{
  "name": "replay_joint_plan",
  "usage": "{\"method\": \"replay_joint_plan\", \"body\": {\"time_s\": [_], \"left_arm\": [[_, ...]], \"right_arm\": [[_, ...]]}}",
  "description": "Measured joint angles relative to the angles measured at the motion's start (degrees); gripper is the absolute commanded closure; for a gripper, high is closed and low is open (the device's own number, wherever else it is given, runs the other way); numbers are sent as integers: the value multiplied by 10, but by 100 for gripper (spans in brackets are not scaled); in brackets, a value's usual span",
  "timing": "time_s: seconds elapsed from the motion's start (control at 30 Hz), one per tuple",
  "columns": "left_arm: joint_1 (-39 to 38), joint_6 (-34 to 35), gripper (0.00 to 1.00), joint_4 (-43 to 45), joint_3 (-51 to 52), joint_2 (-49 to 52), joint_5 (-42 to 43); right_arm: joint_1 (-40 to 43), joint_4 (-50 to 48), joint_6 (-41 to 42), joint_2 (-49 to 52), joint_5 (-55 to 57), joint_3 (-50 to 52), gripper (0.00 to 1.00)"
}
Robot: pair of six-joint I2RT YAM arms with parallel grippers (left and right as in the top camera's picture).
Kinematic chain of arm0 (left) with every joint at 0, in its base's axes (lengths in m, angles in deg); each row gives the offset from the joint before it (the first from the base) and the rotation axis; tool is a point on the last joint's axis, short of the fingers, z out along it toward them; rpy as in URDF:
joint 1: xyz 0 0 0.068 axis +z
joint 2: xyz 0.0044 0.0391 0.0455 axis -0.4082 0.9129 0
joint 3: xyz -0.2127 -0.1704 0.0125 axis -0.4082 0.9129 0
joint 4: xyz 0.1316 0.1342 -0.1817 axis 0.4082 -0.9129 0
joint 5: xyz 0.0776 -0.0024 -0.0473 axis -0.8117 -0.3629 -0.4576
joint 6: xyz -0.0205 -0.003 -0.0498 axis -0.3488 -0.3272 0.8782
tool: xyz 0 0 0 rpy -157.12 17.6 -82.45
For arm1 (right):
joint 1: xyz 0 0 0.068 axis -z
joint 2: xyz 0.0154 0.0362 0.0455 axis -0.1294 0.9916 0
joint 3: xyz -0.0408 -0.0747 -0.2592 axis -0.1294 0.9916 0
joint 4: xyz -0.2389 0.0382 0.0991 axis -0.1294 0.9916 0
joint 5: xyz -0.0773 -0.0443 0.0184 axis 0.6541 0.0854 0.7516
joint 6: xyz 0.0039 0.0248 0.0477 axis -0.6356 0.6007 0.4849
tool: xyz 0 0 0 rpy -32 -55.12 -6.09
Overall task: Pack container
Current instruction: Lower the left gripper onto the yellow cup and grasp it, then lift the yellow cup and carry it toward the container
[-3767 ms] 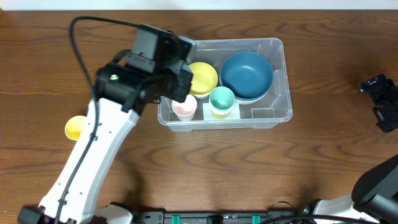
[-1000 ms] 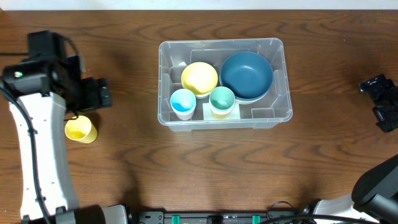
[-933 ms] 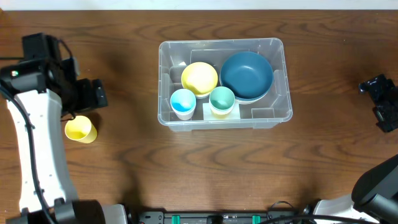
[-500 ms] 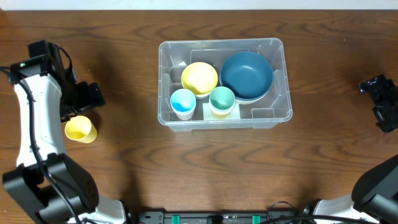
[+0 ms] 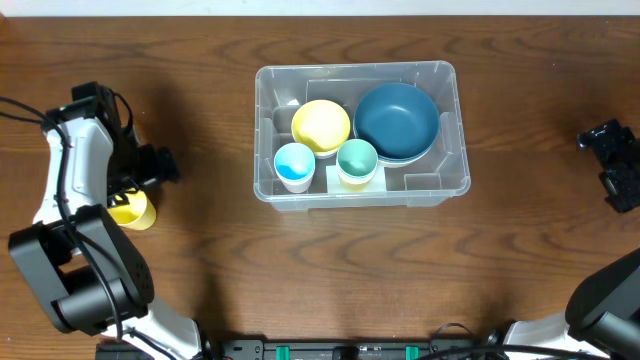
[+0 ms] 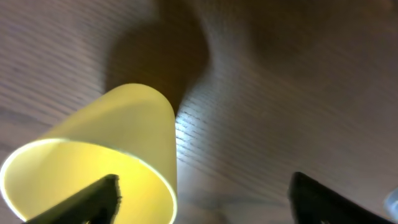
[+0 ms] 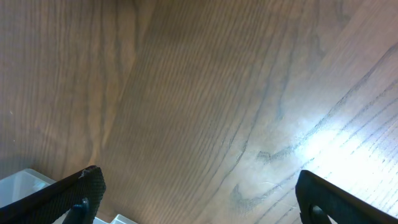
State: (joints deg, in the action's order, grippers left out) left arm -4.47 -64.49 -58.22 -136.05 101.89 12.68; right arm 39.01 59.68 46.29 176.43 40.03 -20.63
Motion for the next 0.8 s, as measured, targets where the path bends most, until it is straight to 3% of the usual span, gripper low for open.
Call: {"method": "replay_joint_plan", "body": {"time_s": [0.37, 0.53, 0.67, 0.8], "left_arm": [[0, 3, 32, 15, 10, 1, 2], [0, 12, 48, 21, 24, 1, 2], [0, 17, 85, 25, 26, 2, 3], [0, 16, 94, 27, 26, 2, 4]], "right_arm": [[0, 0, 0, 0, 0, 0, 1], [0, 0, 0, 0, 0, 0, 1], [0, 0, 0, 0, 0, 0, 1], [0, 0, 0, 0, 0, 0, 1]]}}
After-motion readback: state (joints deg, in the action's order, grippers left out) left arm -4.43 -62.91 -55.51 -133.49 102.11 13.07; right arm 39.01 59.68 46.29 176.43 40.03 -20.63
